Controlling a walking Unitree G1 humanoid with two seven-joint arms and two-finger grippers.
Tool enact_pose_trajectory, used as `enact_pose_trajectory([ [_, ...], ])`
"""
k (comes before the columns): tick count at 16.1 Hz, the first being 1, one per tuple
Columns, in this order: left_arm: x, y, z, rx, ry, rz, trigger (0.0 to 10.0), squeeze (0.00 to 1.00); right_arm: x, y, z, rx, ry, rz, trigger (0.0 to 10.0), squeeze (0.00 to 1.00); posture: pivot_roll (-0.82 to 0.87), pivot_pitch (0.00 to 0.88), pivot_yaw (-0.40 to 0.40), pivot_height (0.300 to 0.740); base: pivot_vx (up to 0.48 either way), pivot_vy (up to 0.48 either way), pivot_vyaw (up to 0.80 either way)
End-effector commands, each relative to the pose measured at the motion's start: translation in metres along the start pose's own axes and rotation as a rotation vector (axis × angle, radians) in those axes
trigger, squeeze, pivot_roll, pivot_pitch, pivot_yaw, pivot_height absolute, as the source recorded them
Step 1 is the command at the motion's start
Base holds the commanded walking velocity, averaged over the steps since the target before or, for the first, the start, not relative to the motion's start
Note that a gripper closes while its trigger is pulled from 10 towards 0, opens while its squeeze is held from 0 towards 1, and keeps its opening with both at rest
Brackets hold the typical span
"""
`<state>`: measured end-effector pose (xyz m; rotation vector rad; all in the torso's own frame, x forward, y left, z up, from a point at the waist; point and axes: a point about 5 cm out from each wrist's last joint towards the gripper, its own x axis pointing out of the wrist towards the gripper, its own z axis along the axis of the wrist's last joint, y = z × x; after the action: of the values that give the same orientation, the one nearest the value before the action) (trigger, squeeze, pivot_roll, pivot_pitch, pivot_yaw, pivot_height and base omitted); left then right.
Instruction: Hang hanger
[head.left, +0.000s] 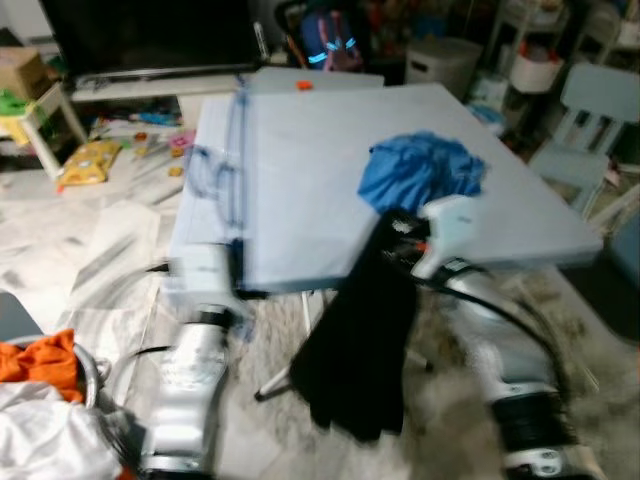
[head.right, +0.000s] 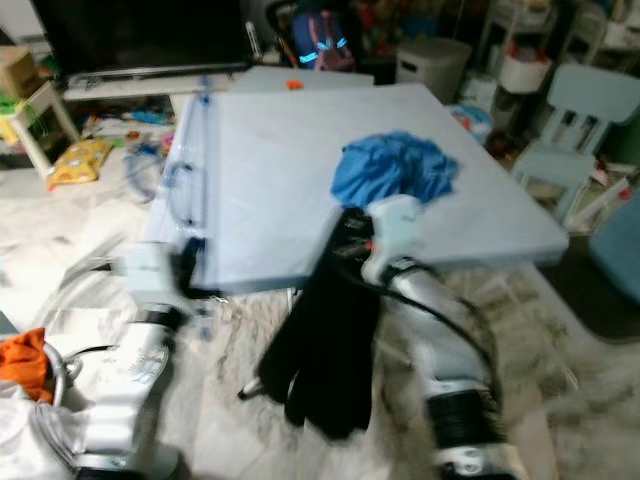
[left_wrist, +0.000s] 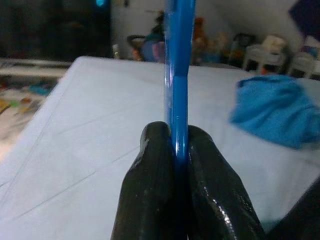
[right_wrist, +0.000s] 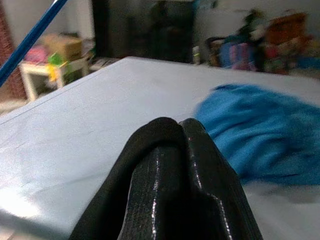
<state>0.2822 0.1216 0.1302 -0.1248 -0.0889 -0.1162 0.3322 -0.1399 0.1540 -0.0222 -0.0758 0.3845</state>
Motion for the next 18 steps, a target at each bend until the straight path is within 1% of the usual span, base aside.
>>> enact_pose_trajectory([
  [1, 0.002, 0.011, 0.009, 0.003, -0.031, 0.049, 10.0, 0.0, 0.006, 0.006, 0.012, 0.007, -0.048, 0.016, 10.0, 0.0, -0.08, 0.006, 0.0, 0.74, 0.0, 0.0, 0.0],
  [2, 0.002, 0.012, 0.009, -0.026, -0.042, 0.07, 10.0, 0.0, 0.006, 0.007, 0.012, 0.001, -0.046, 0.019, 10.0, 0.0, -0.08, 0.007, 0.0, 0.74, 0.0, 0.0, 0.0],
  [5, 0.002, 0.014, 0.012, -0.009, -0.058, 0.096, 10.0, 0.0, 0.006, 0.012, 0.015, -0.021, -0.075, 0.044, 10.0, 0.0, -0.08, 0.005, -0.002, 0.74, 0.0, 0.0, 0.0],
  [6, 0.002, 0.015, 0.013, -0.002, -0.062, 0.098, 10.0, 0.0, 0.006, 0.013, 0.015, -0.003, -0.084, 0.057, 10.0, 0.0, -0.08, 0.006, -0.003, 0.74, 0.0, 0.0, 0.0],
  [11, 0.002, 0.014, 0.018, -0.013, -0.091, 0.075, 10.0, 0.0, 0.007, 0.015, 0.016, 0.012, -0.072, 0.06, 10.0, 0.0, -0.08, 0.006, -0.002, 0.74, 0.0, 0.0, 0.0],
  [15, 0.002, 0.012, 0.023, -0.023, -0.108, 0.067, 10.0, 0.0, 0.006, 0.014, 0.017, 0.015, -0.079, 0.058, 10.0, 0.0, -0.08, 0.001, -0.001, 0.74, 0.27, 0.0, 0.0],
  [17, 0.004, 0.013, 0.028, -0.026, -0.122, 0.066, 10.0, 0.0, 0.008, 0.013, 0.025, 0.015, -0.113, 0.053, 10.0, 0.0, -0.08, 0.0, -0.002, 0.74, 0.334, 0.0, 0.0],
  [18, 0.005, 0.013, 0.032, -0.027, -0.133, 0.066, 10.0, 0.0, 0.01, 0.013, 0.033, 0.018, -0.146, 0.05, 10.0, 0.0, -0.08, 0.0, -0.002, 0.74, 0.334, 0.0, 0.0],
])
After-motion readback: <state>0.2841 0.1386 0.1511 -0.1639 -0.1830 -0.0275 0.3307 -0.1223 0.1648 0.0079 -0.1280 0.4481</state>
